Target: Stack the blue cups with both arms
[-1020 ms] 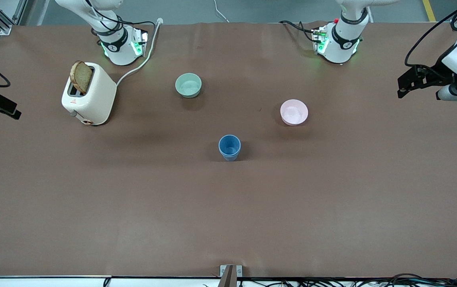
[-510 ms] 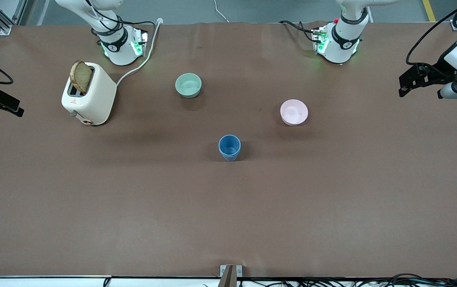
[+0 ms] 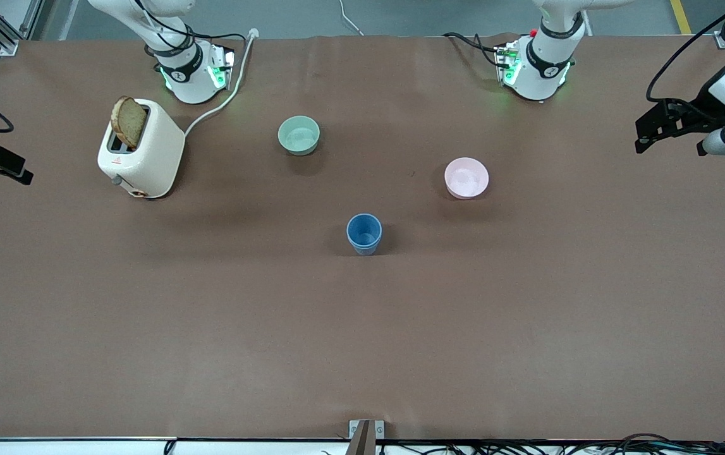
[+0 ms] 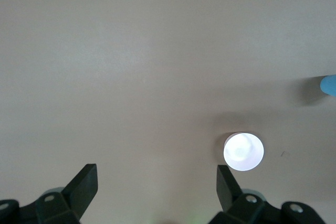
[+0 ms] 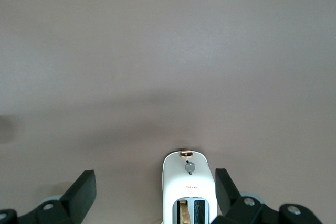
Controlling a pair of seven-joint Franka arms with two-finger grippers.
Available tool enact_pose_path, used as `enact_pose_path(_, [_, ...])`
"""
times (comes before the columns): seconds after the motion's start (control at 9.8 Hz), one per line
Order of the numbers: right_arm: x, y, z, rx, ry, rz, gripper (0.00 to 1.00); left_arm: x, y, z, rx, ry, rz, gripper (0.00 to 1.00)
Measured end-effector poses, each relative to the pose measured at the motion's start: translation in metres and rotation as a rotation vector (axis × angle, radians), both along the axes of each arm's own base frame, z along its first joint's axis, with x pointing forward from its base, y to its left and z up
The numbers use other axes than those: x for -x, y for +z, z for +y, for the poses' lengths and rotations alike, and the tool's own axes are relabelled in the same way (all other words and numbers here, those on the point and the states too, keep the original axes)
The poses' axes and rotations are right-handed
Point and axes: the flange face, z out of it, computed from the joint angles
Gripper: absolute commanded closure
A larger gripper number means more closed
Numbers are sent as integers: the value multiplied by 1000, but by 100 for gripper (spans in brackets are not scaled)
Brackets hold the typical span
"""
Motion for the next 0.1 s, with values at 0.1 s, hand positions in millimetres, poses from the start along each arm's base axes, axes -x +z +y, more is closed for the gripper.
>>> enact_pose_path(0.1, [0,0,0,0,0,0,0,0,1,0,0,1,-3,0])
